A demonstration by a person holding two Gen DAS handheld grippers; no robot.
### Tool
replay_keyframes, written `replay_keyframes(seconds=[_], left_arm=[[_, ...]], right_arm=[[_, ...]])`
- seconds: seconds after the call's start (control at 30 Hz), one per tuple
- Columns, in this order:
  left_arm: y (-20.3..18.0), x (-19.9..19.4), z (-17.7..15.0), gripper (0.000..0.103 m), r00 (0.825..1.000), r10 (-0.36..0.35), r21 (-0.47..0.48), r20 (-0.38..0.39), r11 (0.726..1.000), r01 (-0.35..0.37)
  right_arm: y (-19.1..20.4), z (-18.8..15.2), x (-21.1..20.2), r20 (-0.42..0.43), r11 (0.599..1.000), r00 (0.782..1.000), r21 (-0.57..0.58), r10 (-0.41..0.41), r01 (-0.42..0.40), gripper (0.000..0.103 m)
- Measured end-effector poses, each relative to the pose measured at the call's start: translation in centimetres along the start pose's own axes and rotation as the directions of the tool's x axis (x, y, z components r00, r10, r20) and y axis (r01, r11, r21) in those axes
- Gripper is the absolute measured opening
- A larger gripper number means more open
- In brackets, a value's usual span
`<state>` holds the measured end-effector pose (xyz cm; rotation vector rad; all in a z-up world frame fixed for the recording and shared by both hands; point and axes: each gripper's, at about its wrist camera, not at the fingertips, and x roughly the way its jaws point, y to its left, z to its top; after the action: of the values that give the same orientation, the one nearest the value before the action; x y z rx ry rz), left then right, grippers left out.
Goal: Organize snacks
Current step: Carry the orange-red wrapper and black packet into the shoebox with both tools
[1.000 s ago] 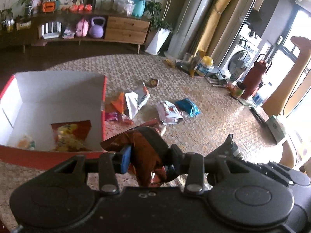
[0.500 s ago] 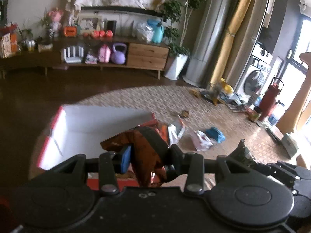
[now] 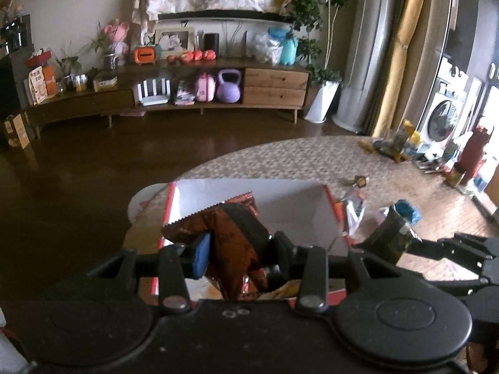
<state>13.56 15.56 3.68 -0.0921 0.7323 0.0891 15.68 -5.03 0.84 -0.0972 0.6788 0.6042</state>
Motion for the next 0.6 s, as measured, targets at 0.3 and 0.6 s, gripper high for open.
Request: replay_keyframes(seconds=[0.3, 0.6], left_arm=[[2.9, 4.0, -0.9, 0.041, 0.997, 0.028, 0.0, -0.075, 1.0, -0.028], [4.4, 8.0, -1.4, 0.041, 0.989, 0.042, 0.003, -0.142, 0.999, -0.041]], right_arm=[[1.6, 0.2, 6.1, -0.087, 1.0, 0.996, -0.007, -0.011, 0.011, 0.053], [1.6, -0.3, 10.9, -0.166, 1.0, 0.986, 0.007, -0.012, 0.013, 0.053]])
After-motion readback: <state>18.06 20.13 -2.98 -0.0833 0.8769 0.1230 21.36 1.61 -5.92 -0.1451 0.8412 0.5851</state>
